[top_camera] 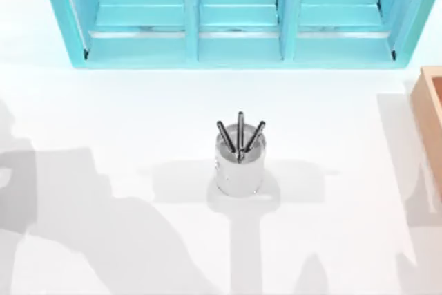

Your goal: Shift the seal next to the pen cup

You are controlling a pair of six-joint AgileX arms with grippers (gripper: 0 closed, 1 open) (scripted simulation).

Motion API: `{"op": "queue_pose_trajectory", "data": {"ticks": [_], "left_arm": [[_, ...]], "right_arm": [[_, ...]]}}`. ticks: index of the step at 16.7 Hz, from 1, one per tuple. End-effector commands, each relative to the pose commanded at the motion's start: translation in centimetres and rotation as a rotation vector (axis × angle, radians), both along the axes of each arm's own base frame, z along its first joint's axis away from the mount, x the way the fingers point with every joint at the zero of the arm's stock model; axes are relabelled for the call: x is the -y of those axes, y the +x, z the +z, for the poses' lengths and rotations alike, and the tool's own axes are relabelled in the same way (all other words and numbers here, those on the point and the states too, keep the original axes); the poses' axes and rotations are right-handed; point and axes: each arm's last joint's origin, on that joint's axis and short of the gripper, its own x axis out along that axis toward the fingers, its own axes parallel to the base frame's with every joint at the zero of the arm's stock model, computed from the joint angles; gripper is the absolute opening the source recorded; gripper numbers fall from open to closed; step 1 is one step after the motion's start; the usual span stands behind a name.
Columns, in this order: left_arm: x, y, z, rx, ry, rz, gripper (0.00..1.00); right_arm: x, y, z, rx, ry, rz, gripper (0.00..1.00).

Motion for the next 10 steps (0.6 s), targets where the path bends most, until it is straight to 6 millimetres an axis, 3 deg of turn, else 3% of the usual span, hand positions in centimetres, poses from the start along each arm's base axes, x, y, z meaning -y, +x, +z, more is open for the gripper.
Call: {"op": "queue_pose_trajectory", "data": {"ticks": [7, 10], "left_arm": [[0.1, 0.1, 0.1, 0.002, 0.000, -0.002, 0.00], [1.9, 1.1, 2.0, 0.007, 0.001, -0.001, 0.00]], "right_arm": [[0.0, 0.0, 0.0, 0.000, 0.000, 0.000, 1.00], [0.0, 0.0, 0.0, 0.000, 0.000, 0.000, 1.00]]}}
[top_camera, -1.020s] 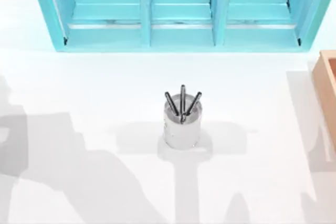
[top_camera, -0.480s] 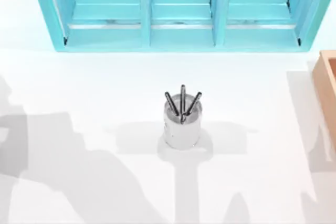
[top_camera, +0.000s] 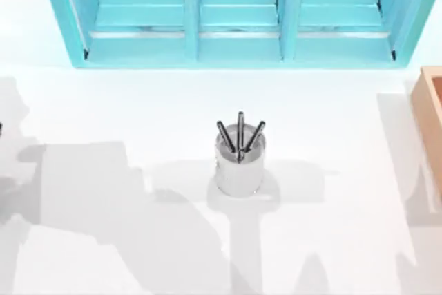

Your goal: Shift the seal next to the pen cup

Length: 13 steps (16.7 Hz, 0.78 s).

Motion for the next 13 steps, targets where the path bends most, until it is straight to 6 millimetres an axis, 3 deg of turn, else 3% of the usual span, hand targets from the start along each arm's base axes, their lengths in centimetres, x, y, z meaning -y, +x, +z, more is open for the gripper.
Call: {"op": "queue_pose_trajectory", "data": {"ticks": [4, 8, 10, 13], "left_arm": [[5.4, 0.7, 5.0, -0.027, -0.003, -0.003, 0.00], [10.8, -0.6, 10.3, -0.025, 0.000, -0.002, 0.00], [12.0, -1.2, 11.9, -0.008, -0.001, -0.002, 0.00], [12.1, -1.3, 12.1, -0.005, -0.001, -0.002, 0.00]], "right_arm": [[0.0, 0.0, 0.0, 0.000, 0.000, 0.000, 1.00], [0.0, 0.0, 0.0, 0.000, 0.000, 0.000, 1.00], [0.0, 0.0, 0.0, 0.000, 0.000, 0.000, 1.00], [0.0, 0.0, 0.0, 0.000, 0.000, 0.000, 1.00]]}}
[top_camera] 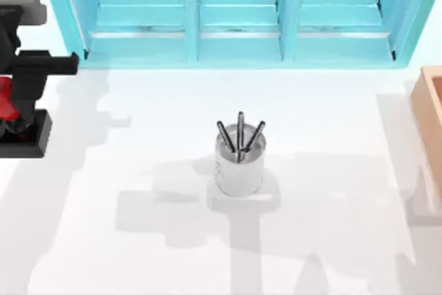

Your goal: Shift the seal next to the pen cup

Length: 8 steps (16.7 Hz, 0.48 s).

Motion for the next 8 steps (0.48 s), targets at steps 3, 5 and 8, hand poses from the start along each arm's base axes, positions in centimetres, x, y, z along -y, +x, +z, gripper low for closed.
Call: {"op": "queue_pose_trajectory", "data": {"ticks": [3, 5, 8], "left_arm": [[0.4, 0.3, -0.3, -0.005, 0.000, 0.003, 0.00], [2.2, 1.0, -0.5, -0.006, 0.001, 0.004, 0.00], [6.9, 1.9, -1.4, -0.010, 0.003, 0.001, 0.00]], "right_arm": [[0.0, 0.0, 0.0, 0.000, 0.000, 0.000, 1.00], [0.0, 0.0, 0.0, 0.000, 0.000, 0.000, 1.00], [0.0, 0.0, 0.0, 0.000, 0.000, 0.000, 1.00]]}}
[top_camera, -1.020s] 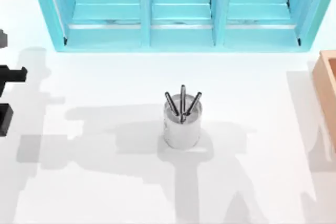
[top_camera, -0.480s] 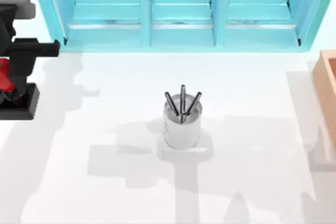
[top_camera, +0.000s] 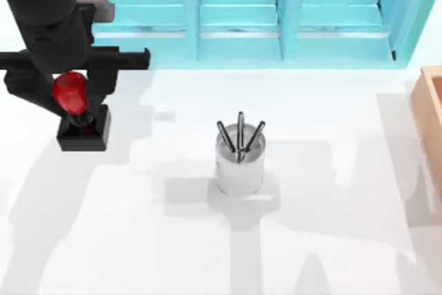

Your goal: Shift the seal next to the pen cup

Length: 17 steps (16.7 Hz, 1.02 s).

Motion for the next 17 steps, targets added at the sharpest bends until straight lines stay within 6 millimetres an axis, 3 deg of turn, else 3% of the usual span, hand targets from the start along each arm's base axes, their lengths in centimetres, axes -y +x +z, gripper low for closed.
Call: {"op": "queue_pose_trajectory", "data": {"ticks": [4, 6, 12, 17], "left_arm": [[7.1, -0.1, -1.5, 0.001, 0.001, 0.001, 0.00], [9.3, -0.4, -1.9, 0.007, -0.001, 0.002, 0.00], [9.7, -0.5, -2.0, 0.009, -0.002, 0.003, 0.00], [9.8, -0.5, -3.4, 0.008, -0.002, 0.002, 0.00]], "right_arm": [[0.0, 0.0, 0.0, 0.000, 0.000, 0.000, 1.00], [0.0, 0.0, 0.0, 0.000, 0.000, 0.000, 1.00], [0.0, 0.0, 0.0, 0.000, 0.000, 0.000, 1.00], [0.0, 0.0, 0.0, 0.000, 0.000, 0.000, 1.00]]}}
